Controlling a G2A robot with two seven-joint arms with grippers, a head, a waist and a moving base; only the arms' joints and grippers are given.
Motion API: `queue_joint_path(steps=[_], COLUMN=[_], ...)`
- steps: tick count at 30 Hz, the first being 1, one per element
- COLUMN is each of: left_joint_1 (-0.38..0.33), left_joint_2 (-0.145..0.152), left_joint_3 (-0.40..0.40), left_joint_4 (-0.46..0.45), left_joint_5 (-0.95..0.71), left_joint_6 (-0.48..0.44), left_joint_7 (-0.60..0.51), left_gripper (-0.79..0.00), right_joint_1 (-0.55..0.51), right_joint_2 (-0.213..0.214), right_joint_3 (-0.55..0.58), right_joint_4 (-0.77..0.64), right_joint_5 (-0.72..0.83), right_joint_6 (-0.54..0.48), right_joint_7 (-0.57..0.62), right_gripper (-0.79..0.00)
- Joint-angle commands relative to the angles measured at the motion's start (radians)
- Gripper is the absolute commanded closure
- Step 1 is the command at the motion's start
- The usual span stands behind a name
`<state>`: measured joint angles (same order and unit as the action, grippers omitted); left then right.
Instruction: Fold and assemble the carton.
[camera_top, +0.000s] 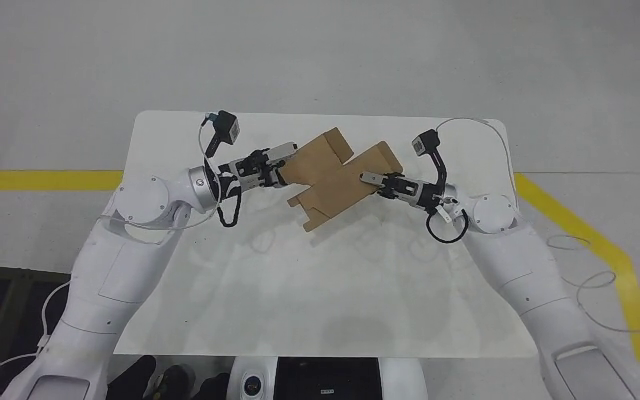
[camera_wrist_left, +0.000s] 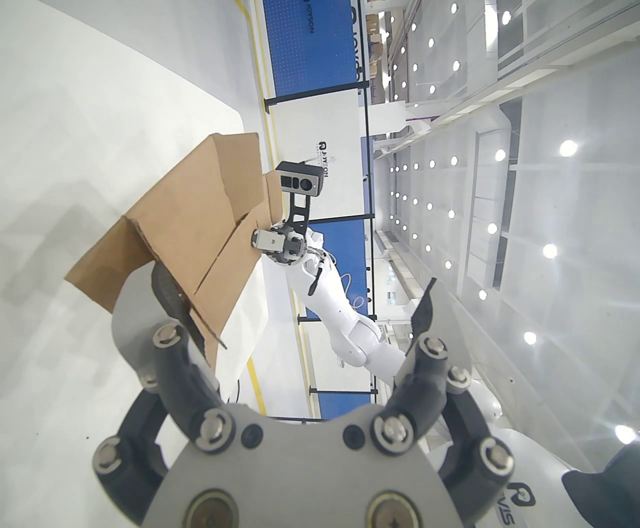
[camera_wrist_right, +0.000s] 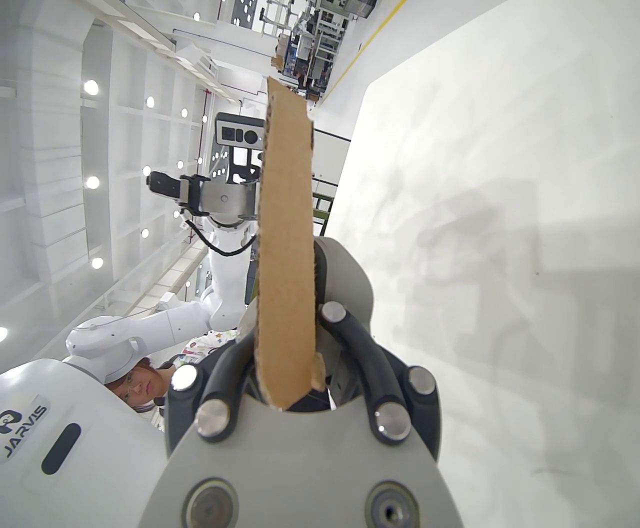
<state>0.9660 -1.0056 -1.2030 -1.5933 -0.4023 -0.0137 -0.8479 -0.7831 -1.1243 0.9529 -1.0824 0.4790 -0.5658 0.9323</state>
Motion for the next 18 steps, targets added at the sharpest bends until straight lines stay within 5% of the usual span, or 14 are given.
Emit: queue_joint_path(steps=[1,5,9,18], left_joint_1=[0.001,0.002,0.004,0.011], left_joint_2=[-0.001,-0.002,-0.003,-0.005], left_joint_3=[0.003,0.007,0.01,0.018], left_joint_4=[0.005,0.013,0.021,0.042], left_joint_5=[0.006,0.027,0.041,0.079], left_joint_6=[-0.001,-0.011,-0.015,-0.033], left_joint_7=[0.003,0.0,0.0,-0.009], left_gripper=[-0.785,-0.77,-0.446,-0.388], right_joint_1=[0.0,-0.002,-0.003,-0.003], right_joint_2=[-0.001,-0.003,-0.006,-0.013], right_joint_3=[0.002,0.007,0.012,0.017], right_joint_4=[0.0,0.001,0.001,0.006], right_joint_5=[-0.001,-0.002,-0.003,-0.001], right_joint_6=[0.002,-0.002,-0.004,-0.01], right_joint_7=[0.001,0.006,0.012,0.027], right_gripper=[0.0,0.0,0.0,0.0])
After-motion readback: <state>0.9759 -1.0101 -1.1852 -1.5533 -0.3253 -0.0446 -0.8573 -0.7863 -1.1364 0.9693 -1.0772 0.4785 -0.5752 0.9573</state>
